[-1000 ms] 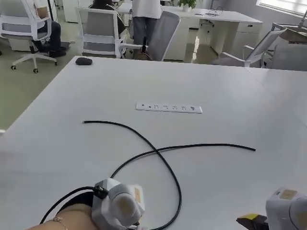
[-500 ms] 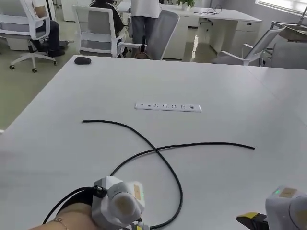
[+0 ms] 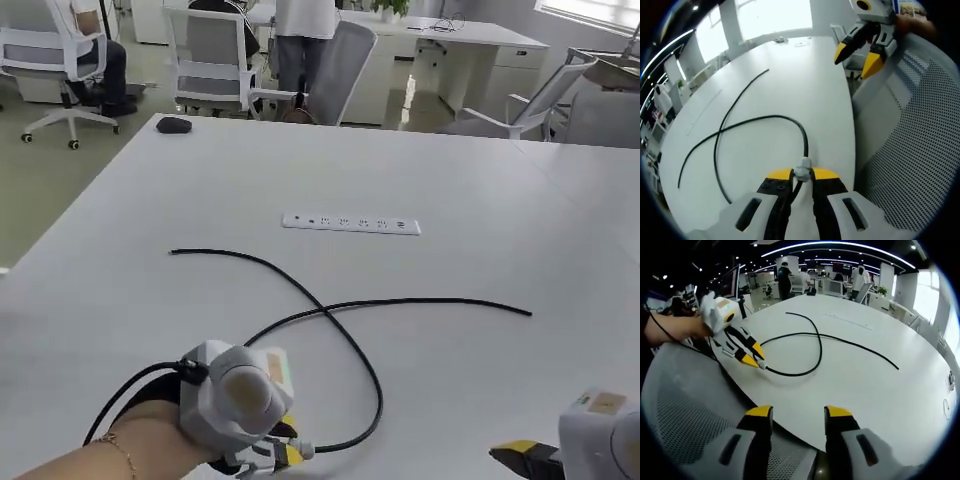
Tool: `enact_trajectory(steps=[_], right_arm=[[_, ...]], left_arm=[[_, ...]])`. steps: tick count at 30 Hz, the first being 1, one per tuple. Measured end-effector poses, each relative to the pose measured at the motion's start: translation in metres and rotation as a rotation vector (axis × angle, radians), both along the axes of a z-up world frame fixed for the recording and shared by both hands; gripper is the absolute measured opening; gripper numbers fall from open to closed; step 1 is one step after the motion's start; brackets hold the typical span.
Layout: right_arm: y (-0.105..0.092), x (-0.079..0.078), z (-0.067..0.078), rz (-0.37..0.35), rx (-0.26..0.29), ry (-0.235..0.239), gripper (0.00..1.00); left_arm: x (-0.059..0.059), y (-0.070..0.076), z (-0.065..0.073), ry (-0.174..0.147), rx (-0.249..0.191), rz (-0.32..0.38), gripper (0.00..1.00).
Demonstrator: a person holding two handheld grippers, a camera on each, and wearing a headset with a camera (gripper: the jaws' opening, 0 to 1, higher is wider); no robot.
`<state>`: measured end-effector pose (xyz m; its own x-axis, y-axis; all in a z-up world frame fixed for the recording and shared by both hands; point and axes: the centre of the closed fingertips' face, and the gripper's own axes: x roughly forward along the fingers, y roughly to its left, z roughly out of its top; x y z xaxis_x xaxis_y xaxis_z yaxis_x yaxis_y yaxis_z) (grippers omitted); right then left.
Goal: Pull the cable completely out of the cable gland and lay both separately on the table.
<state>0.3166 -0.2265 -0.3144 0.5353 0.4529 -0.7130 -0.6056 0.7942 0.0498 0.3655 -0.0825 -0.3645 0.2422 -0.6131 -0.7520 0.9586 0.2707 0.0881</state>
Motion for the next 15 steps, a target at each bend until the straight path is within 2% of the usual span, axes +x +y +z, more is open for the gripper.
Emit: enact_trajectory(steps=[2, 4, 6, 8, 9, 10, 12, 13, 15], right_arm=[[0.006, 0.001, 0.004, 0.007, 0.065, 0.012, 0.39], [0.015, 0.002, 0.01, 0.037, 0.134, 0.01, 0.42], [0.02, -0.001, 0.008, 0.097, 0.127, 0.044, 0.44], [0.024, 0.0, 0.009, 0.158, 0.102, 0.047, 0.44], [0.03, 0.001, 0.011, 0.212, 0.089, 0.038, 0.43], [0.034, 0.003, 0.014, 0.245, 0.089, 0.03, 0.42], [0.044, 0.008, 0.018, 0.265, 0.122, 0.04, 0.4], [0.05, 0.011, 0.02, 0.305, 0.121, 0.044, 0.4], [0.059, 0.014, 0.021, 0.392, 0.096, 0.045, 0.41]], left_arm=[[0.0, -0.001, 0.005, -0.007, -0.008, 0.006, 0.15], [0.0, -0.002, 0.009, -0.022, -0.008, 0.005, 0.15], [0.0, -0.003, 0.014, -0.04, -0.005, -0.004, 0.15], [-0.002, -0.003, 0.022, -0.065, 0.005, -0.024, 0.15], [-0.003, -0.003, 0.026, -0.075, 0.008, -0.03, 0.15], [-0.005, -0.004, 0.029, -0.077, 0.01, -0.036, 0.15], [-0.008, -0.004, 0.036, -0.086, 0.014, -0.045, 0.15], [-0.009, -0.004, 0.04, -0.088, 0.009, -0.047, 0.15], [-0.013, -0.008, 0.049, -0.082, -0.026, -0.044, 0.15]])
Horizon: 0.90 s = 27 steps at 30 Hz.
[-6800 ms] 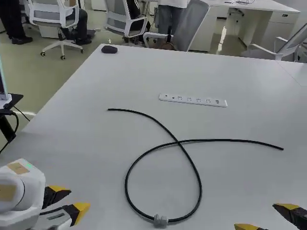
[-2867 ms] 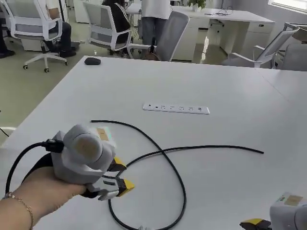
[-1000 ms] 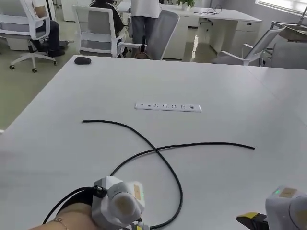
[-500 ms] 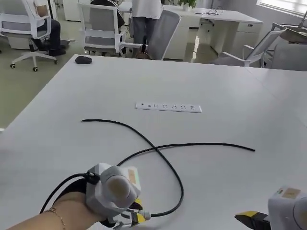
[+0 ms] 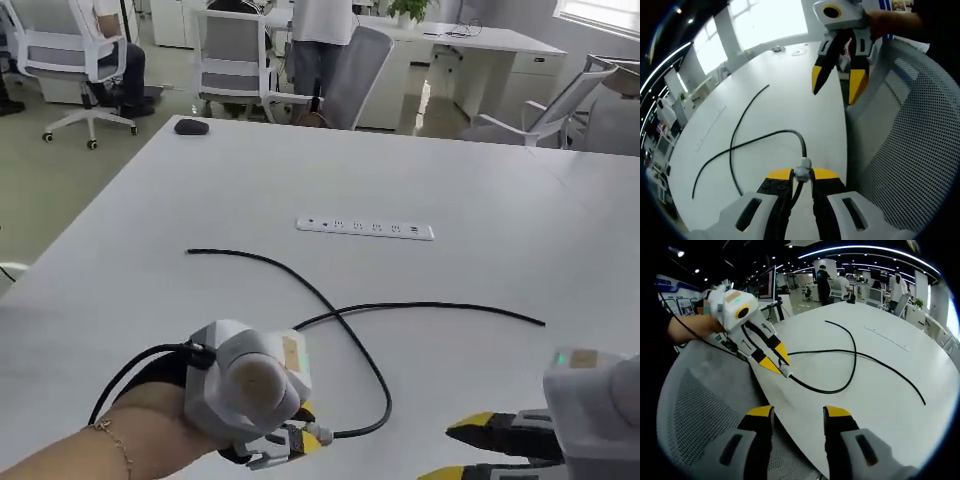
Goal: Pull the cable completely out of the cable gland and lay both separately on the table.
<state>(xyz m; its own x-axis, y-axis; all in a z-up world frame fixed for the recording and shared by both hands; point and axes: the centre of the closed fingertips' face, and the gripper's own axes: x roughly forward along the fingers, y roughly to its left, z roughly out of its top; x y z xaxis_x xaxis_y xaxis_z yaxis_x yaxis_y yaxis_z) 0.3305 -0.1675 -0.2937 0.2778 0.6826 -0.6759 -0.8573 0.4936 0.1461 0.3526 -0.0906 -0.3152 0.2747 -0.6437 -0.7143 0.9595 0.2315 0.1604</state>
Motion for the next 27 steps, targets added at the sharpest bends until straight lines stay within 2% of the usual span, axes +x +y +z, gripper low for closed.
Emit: enact_trajectory(steps=[2, 3, 5, 6, 7, 8, 9, 10, 11, 12, 14, 17, 19, 21, 24, 27], right_arm=[[0.007, 0.002, -0.001, 0.066, -0.029, -0.009, 0.42], [0.013, 0.004, 0.0, 0.119, -0.044, -0.021, 0.42], [0.024, 0.005, 0.003, 0.171, -0.044, -0.021, 0.41], [0.032, 0.006, 0.004, 0.202, -0.04, -0.027, 0.42], [0.038, 0.007, 0.005, 0.225, -0.033, -0.037, 0.42], [0.046, 0.007, 0.004, 0.254, -0.025, -0.036, 0.42], [0.051, 0.008, 0.001, 0.267, -0.017, -0.032, 0.42], [0.058, 0.01, -0.006, 0.28, -0.018, -0.026, 0.42], [0.059, 0.01, -0.013, 0.302, -0.045, -0.023, 0.43], [0.057, 0.01, -0.022, 0.331, -0.096, -0.025, 0.44], [0.058, 0.015, -0.029, 0.319, -0.106, -0.033, 0.45], [0.058, 0.013, -0.035, 0.321, -0.112, -0.016, 0.41], [0.059, 0.01, -0.043, 0.338, -0.128, -0.008, 0.4], [0.058, 0.007, -0.051, 0.362, -0.164, -0.001, 0.41], [0.062, 0.005, -0.055, 0.372, -0.167, 0.004, 0.39], [0.069, -0.002, -0.06, 0.403, -0.168, 0.02, 0.37]], left_arm=[[-0.004, -0.003, 0.007, 0.006, -0.023, -0.002, 0.15], [-0.007, -0.003, 0.01, 0.003, -0.02, -0.006, 0.15], [-0.011, -0.003, 0.013, -0.005, -0.014, -0.019, 0.14], [-0.017, -0.004, 0.017, 0.008, -0.016, -0.04, 0.05], [-0.021, -0.013, 0.026, 0.024, -0.08, -0.02, 0.02], [-0.027, -0.016, 0.034, 0.039, -0.107, -0.03, 0.02], [-0.027, -0.017, 0.039, 0.037, -0.125, -0.022, 0.02], [-0.021, -0.016, 0.039, 0.001, -0.112, -0.02, 0.02], [-0.013, -0.012, 0.036, -0.04, -0.086, -0.01, 0.03], [-0.011, -0.005, 0.026, 0.004, -0.051, 0.009, 0.03], [-0.005, 0.001, 0.024, -0.024, -0.033, 0.012, 0.03], [-0.007, 0.005, 0.024, -0.003, -0.041, 0.009, 0.03], [-0.009, 0.006, 0.019, 0.003, -0.032, -0.001, 0.03], [-0.011, 0.008, 0.009, 0.021, -0.005, -0.015, 0.03], [-0.012, 0.007, -0.001, 0.033, 0.011, -0.028, 0.03], [-0.019, 0.006, -0.017, 0.073, 0.05, -0.065, 0.03]])
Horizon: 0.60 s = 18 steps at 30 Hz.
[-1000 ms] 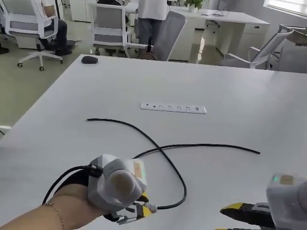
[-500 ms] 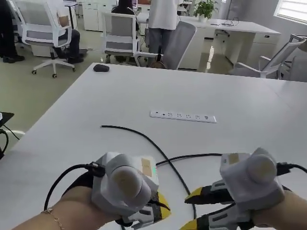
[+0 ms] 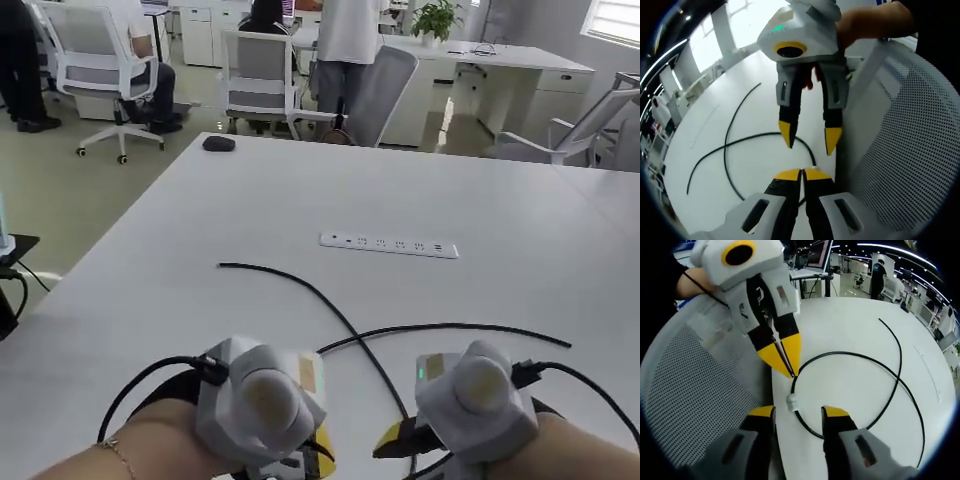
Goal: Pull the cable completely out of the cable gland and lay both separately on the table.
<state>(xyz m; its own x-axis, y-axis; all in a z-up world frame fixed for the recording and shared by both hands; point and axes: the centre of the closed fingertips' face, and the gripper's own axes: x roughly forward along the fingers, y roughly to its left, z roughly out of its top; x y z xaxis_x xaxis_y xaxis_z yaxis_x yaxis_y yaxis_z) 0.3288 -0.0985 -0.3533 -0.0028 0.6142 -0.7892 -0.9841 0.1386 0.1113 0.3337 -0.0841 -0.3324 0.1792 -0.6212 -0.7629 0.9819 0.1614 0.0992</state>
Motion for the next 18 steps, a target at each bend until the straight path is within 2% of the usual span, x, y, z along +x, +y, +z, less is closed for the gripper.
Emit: enact_trajectory(steps=[2, 4, 7, 8, 10, 11, 13, 14, 16, 18], right_arm=[[0.002, -0.004, -0.005, 0.021, -0.018, 0.01, 0.37], [0.003, -0.008, -0.016, 0.052, -0.053, 0.018, 0.39], [0.005, -0.011, -0.028, 0.076, -0.083, 0.02, 0.41], [0.005, -0.01, -0.031, 0.074, -0.087, 0.019, 0.4], [0.007, -0.009, -0.037, 0.064, -0.081, 0.014, 0.37], [0.01, -0.007, -0.042, 0.013, -0.05, 0.033, 0.35], [0.009, -0.006, -0.048, -0.011, -0.048, 0.04, 0.33], [0.007, -0.006, -0.052, -0.002, -0.048, 0.025, 0.32], [0.004, -0.004, -0.056, 0.043, -0.064, -0.024, 0.29], [0.003, -0.003, -0.059, 0.029, -0.053, -0.02, 0.26]], left_arm=[[-0.003, 0.001, -0.01, 0.012, 0.034, -0.024, 0.06], [-0.003, -0.001, -0.022, 0.021, 0.053, -0.038, 0.14], [-0.006, -0.002, -0.034, 0.043, 0.064, -0.051, 0.19], [-0.006, -0.002, -0.041, 0.061, 0.066, -0.05, 0.18], [-0.006, 0.0, -0.051, 0.07, 0.076, -0.045, 0.2], [-0.007, 0.002, -0.056, 0.076, 0.092, -0.048, 0.21], [-0.008, 0.005, -0.063, 0.081, 0.11, -0.044, 0.21], [-0.007, 0.006, -0.065, 0.084, 0.11, -0.034, 0.21], [-0.009, 0.002, -0.066, 0.115, 0.075, 0.003, 0.21], [-0.01, 0.0, -0.069, 0.112, 0.074, -0.006, 0.22]])
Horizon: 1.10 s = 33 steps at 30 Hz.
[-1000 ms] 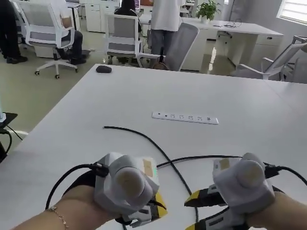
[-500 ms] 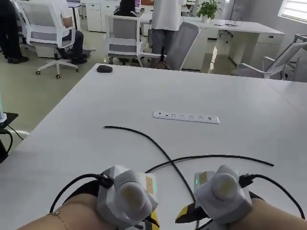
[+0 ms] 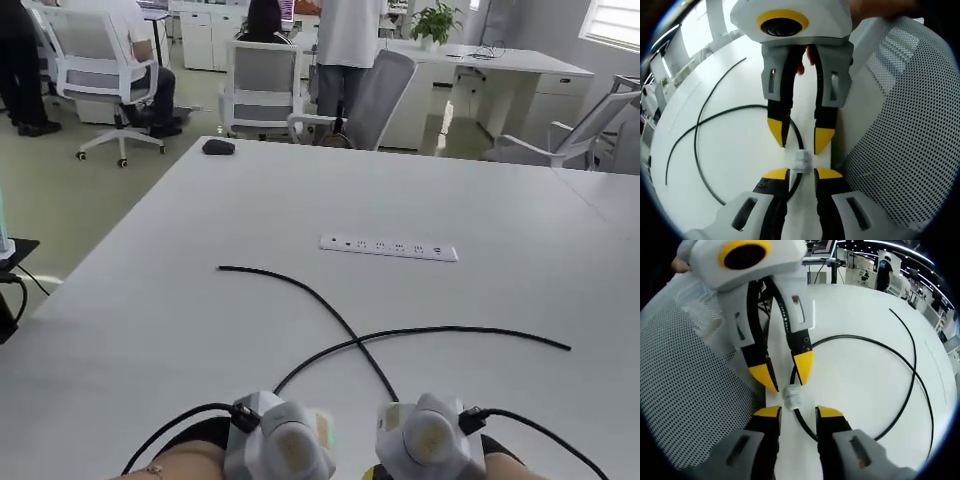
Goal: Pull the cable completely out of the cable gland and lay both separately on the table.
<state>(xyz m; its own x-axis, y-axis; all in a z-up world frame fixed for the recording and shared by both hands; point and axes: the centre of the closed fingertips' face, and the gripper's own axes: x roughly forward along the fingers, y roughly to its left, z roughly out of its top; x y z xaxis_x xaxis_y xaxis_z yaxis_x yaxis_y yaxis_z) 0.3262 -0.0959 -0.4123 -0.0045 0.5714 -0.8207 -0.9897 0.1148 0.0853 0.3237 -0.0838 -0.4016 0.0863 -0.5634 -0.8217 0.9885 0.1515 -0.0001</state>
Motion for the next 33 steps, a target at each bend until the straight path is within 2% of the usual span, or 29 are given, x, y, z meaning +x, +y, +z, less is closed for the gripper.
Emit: enact_trajectory(steps=[2, 7, 8, 9, 10, 11, 12, 15, 16, 18, 22, 23, 25, 28, 33], right_arm=[[0.001, 0.001, -0.001, -0.005, 0.028, 0.007, 0.23], [0.005, 0.0, 0.002, 0.011, 0.072, -0.001, 0.2], [0.006, -0.001, 0.002, 0.015, 0.077, -0.006, 0.2], [0.009, -0.001, 0.003, 0.02, 0.086, -0.009, 0.2], [0.01, -0.002, 0.003, 0.024, 0.092, -0.009, 0.2], [0.012, -0.004, 0.003, 0.03, 0.097, -0.004, 0.2], [0.012, -0.007, 0.001, 0.04, 0.088, -0.002, 0.19], [0.011, -0.009, -0.002, 0.053, 0.074, -0.001, 0.17], [0.012, -0.008, -0.003, 0.049, 0.085, -0.003, 0.17], [0.014, -0.007, -0.003, 0.005, 0.095, 0.03, 0.15], [0.013, -0.007, -0.003, 0.021, 0.087, 0.015, 0.13], [0.012, -0.007, -0.004, 0.026, 0.079, 0.01, 0.13], [0.01, -0.006, -0.005, 0.03, 0.076, 0.005, 0.13], [0.009, -0.005, -0.005, 0.021, 0.077, 0.013, 0.13], [0.009, -0.007, -0.004, 0.025, 0.081, 0.016, 0.13]], left_arm=[[0.002, 0.0, -0.003, -0.01, 0.008, 0.002, 0.22], [0.0, -0.002, -0.01, 0.023, -0.015, 0.024, 0.21], [-0.001, -0.002, -0.012, 0.034, -0.004, 0.029, 0.2], [-0.002, -0.001, -0.014, 0.033, 0.004, 0.026, 0.19], [0.0, -0.002, -0.012, 0.018, -0.007, 0.024, 0.18], [0.0, -0.001, -0.011, 0.023, -0.002, 0.032, 0.18], [0.0, -0.002, -0.011, 0.031, -0.007, 0.041, 0.18], [0.0, -0.003, -0.011, 0.03, -0.014, 0.044, 0.18], [0.0, -0.003, -0.011, 0.031, -0.017, 0.045, 0.18], [0.0, -0.004, -0.011, 0.037, -0.032, 0.061, 0.18], [0.001, -0.006, -0.011, 0.046, -0.063, 0.085, 0.18], [0.001, -0.008, -0.01, 0.063, -0.083, 0.114, 0.18], [0.002, -0.008, -0.011, 0.061, -0.09, 0.115, 0.18], [0.002, -0.009, -0.01, 0.065, -0.088, 0.123, 0.18], [0.0, -0.009, -0.011, 0.058, -0.066, 0.095, 0.17]])
